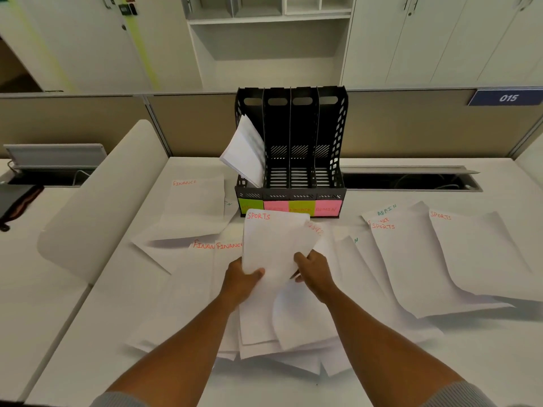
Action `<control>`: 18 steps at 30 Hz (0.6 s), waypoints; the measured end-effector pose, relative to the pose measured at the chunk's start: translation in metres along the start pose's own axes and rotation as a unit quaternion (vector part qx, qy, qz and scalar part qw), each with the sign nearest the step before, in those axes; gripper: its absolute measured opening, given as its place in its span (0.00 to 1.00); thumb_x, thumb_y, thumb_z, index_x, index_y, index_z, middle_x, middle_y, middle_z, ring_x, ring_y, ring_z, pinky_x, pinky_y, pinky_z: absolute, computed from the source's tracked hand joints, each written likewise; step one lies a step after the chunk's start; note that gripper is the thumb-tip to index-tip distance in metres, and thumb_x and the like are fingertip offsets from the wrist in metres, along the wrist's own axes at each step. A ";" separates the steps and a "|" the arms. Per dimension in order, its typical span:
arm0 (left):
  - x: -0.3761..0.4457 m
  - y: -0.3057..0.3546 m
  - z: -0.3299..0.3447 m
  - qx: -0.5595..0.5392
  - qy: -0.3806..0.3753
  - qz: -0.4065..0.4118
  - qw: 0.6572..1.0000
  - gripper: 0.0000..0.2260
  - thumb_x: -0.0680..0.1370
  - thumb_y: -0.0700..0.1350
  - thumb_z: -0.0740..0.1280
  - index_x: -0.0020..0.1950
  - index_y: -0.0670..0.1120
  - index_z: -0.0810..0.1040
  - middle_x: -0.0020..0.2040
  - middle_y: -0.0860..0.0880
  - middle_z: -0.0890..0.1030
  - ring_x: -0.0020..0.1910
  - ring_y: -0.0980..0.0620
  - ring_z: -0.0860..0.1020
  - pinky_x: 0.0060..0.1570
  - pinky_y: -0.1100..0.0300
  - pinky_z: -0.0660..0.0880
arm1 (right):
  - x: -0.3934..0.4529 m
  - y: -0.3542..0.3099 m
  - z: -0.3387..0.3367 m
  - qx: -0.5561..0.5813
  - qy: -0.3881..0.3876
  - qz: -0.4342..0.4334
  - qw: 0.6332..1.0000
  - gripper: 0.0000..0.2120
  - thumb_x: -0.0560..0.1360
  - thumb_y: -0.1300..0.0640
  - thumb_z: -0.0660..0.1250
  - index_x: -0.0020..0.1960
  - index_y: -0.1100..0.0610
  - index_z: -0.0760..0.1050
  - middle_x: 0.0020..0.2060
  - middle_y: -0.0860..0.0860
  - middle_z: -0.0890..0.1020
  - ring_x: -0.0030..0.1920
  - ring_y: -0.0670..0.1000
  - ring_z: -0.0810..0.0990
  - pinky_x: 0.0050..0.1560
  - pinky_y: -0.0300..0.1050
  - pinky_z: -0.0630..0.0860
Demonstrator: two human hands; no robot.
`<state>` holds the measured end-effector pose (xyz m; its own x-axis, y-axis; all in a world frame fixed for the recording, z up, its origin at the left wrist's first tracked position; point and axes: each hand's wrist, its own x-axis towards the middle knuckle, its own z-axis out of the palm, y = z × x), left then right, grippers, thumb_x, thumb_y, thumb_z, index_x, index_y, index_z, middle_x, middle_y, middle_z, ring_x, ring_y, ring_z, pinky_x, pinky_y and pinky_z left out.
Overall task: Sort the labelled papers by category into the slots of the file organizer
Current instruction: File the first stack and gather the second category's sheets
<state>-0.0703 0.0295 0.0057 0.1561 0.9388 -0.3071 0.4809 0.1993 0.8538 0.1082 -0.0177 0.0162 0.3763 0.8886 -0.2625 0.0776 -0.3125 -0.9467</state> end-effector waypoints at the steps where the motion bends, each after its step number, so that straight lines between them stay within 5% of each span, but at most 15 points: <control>1: -0.001 0.003 0.003 0.002 -0.011 0.003 1.000 0.24 0.74 0.47 0.73 0.68 0.46 0.71 0.58 0.51 0.77 0.57 0.50 0.76 0.54 0.56 0.74 | 0.000 -0.003 0.003 0.005 -0.021 0.004 1.000 0.09 0.72 0.58 0.60 0.49 0.57 0.77 0.39 0.54 0.84 0.34 0.52 0.84 0.32 0.43 0.79; 7: -0.001 0.010 0.011 -0.005 -0.041 -0.040 0.998 0.27 0.70 0.54 0.76 0.64 0.46 0.72 0.57 0.46 0.79 0.57 0.44 0.77 0.61 0.43 0.74 | 0.001 -0.011 0.010 -0.012 -0.070 0.007 0.997 0.08 0.76 0.57 0.62 0.53 0.59 0.75 0.44 0.57 0.83 0.42 0.54 0.83 0.43 0.45 0.81; 12: -0.001 0.013 0.011 -0.022 -0.055 -0.050 0.997 0.24 0.72 0.62 0.67 0.62 0.51 0.73 0.58 0.49 0.78 0.59 0.44 0.77 0.61 0.46 0.74 | 0.001 -0.009 0.005 -0.027 -0.097 0.006 0.995 0.19 0.76 0.45 0.65 0.51 0.62 0.74 0.44 0.54 0.83 0.42 0.52 0.83 0.43 0.43 0.80; 15: -0.001 0.018 0.016 -0.006 -0.082 -0.049 0.995 0.28 0.76 0.66 0.59 0.69 0.51 0.68 0.60 0.54 0.71 0.59 0.49 0.72 0.58 0.50 0.71 | 0.001 -0.004 0.003 -0.040 -0.111 0.022 0.993 0.14 0.76 0.48 0.65 0.52 0.59 0.73 0.46 0.52 0.83 0.44 0.52 0.83 0.44 0.44 0.81; 18: 0.000 0.019 0.021 -0.004 -0.097 -0.035 0.995 0.27 0.71 0.65 0.65 0.64 0.51 0.74 0.59 0.53 0.78 0.56 0.49 0.76 0.52 0.56 0.73 | 0.003 0.001 -0.001 -0.054 -0.098 0.017 0.994 0.10 0.74 0.53 0.68 0.51 0.57 0.74 0.46 0.54 0.83 0.45 0.52 0.83 0.44 0.44 0.81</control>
<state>-0.0427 0.0273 0.0132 0.2867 0.8505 -0.4410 0.4890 0.2659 0.8307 0.1102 -0.0159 0.0144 0.1952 0.9215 -0.3357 0.1709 -0.3691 -0.9136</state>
